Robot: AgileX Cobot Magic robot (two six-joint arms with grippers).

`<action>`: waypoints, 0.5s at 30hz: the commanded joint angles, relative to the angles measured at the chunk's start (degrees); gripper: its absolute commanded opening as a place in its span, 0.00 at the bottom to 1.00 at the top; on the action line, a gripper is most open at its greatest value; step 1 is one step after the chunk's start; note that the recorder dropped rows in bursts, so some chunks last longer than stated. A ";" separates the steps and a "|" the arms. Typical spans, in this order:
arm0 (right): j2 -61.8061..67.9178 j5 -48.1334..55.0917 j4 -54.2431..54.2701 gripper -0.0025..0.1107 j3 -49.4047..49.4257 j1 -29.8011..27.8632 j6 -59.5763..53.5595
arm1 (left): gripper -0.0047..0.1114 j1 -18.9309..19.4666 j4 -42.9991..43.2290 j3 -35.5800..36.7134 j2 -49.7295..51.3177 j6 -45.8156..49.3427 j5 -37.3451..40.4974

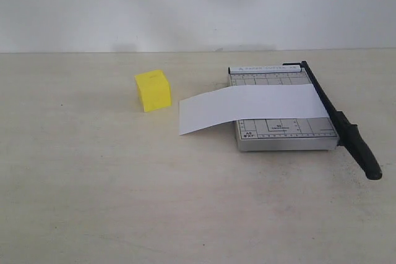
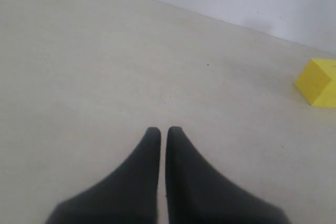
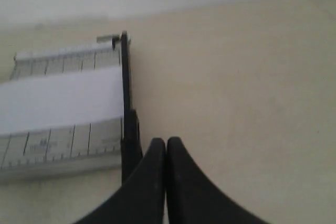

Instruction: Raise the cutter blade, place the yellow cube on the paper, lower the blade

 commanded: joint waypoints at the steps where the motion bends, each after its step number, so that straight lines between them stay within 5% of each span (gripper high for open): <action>1: 11.49 16.18 -0.79 0.09 -8.38 -0.12 -8.82 | 0.08 -0.01 0.00 -0.18 -0.19 -0.28 -0.36; 6: 19.99 23.68 1.38 0.46 -15.68 -0.12 -13.24 | 0.08 -0.01 0.00 -0.18 -0.19 -0.28 -0.36; 15: 30.36 18.66 6.94 0.49 -15.80 -0.12 -13.24 | 0.08 -0.01 0.00 -0.18 -0.19 -0.28 -0.36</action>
